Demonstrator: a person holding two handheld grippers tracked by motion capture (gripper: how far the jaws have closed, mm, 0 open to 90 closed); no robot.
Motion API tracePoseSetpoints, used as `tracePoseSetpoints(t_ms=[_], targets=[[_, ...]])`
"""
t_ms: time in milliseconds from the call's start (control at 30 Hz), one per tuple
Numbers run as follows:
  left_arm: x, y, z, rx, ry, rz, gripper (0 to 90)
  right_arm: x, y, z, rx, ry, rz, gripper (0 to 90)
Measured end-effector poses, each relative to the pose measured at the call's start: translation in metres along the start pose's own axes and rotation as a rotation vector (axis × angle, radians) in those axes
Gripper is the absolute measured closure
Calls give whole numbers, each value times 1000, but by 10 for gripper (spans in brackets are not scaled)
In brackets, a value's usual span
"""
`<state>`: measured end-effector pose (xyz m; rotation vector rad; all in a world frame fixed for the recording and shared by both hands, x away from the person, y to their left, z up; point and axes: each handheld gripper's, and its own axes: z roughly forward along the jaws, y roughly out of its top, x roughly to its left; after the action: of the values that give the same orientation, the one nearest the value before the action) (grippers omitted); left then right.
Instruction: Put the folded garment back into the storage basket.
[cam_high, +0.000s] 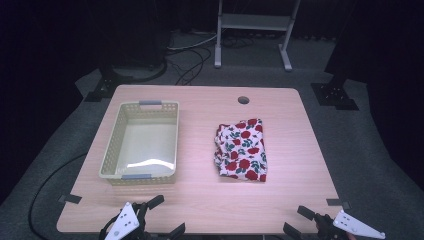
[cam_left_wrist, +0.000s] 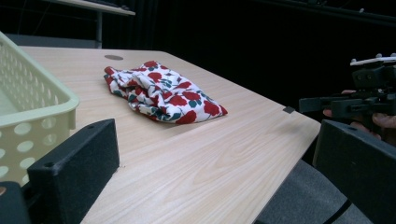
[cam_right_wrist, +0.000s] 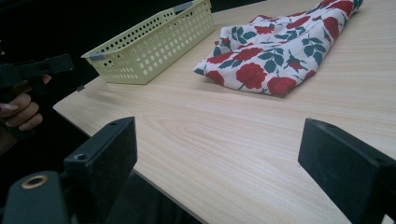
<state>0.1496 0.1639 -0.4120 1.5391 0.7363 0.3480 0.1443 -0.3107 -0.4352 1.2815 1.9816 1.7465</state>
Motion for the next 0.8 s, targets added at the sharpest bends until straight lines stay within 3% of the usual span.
tracePoseSetpoints(t_ms=[533,800], targets=[[1,0,2,4,-4,1,0,0,0,8,7,14,9,109],[4,0,1,1,3,-7,0,0,9,17,20,12,-1,109]])
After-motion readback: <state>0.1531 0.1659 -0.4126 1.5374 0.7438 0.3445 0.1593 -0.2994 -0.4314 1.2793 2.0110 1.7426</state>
